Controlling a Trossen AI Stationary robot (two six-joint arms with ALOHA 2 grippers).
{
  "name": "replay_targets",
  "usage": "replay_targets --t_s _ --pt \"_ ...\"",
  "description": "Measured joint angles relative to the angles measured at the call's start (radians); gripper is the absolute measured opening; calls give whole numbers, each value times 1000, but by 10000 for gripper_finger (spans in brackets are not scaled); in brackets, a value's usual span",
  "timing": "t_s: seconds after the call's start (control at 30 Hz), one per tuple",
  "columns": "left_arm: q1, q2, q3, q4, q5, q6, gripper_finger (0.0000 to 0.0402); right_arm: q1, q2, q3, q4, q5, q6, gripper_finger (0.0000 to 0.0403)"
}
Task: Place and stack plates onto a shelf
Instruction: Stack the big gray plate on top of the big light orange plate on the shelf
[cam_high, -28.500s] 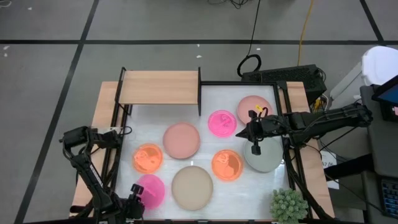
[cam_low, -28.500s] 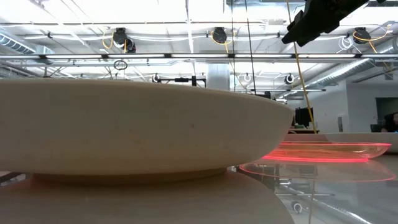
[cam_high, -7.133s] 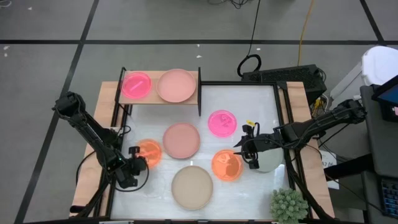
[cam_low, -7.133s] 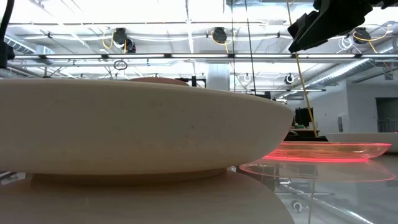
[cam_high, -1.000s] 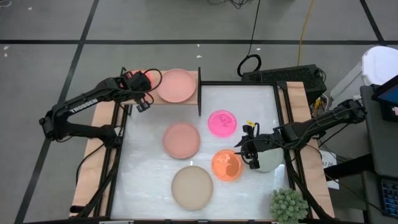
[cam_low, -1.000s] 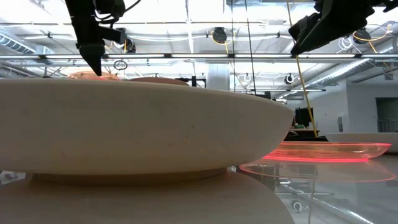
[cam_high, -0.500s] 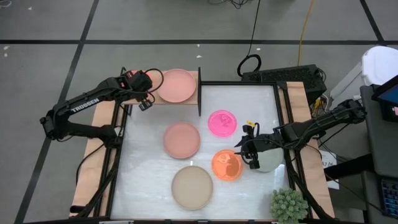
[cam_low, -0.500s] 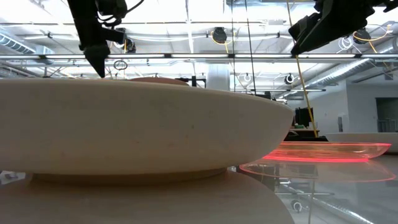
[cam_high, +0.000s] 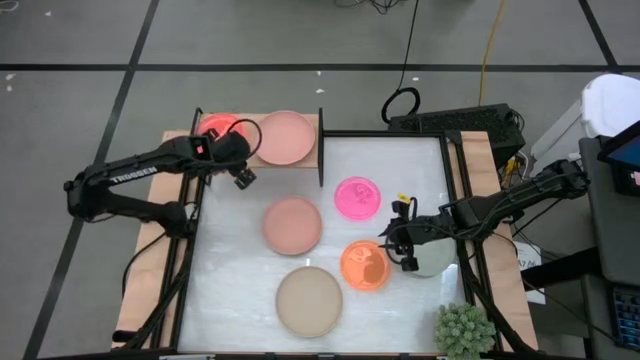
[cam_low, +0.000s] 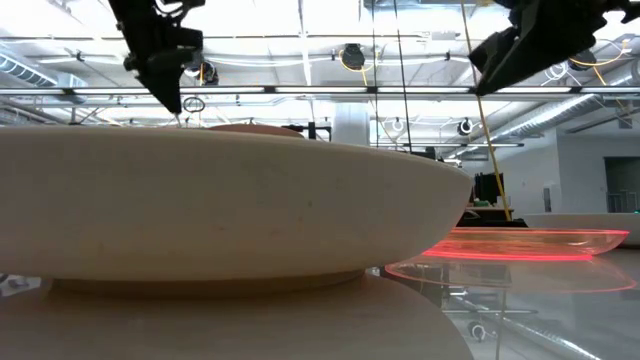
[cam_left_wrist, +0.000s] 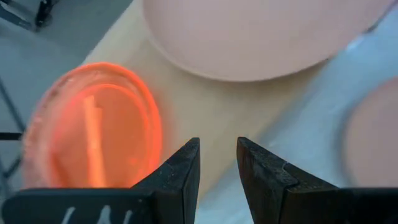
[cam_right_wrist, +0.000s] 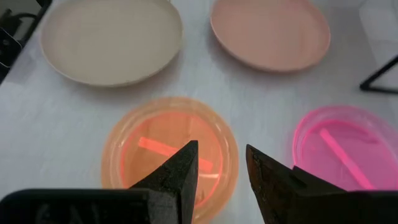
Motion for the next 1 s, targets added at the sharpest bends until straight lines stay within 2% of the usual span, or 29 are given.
replay_targets --t_s 0.17,0.27,0.5,0.7,1.0 --pt "-160 1 0 10 -7 -140 113 0 0 0 -40 26 30 118" --pt "-266 8 0 50 -47 -199 113 0 0 0 -60 30 36 118" --pt "-485 7 0 145 -120 -247 113 14 0 0 -154 0 188 118" --pt "-626 16 0 173 -169 -297 113 93 0 0 -201 -27 383 118" --pt "-750 93 -1 189 -236 -387 113 270 6 0 -262 -54 662 118"
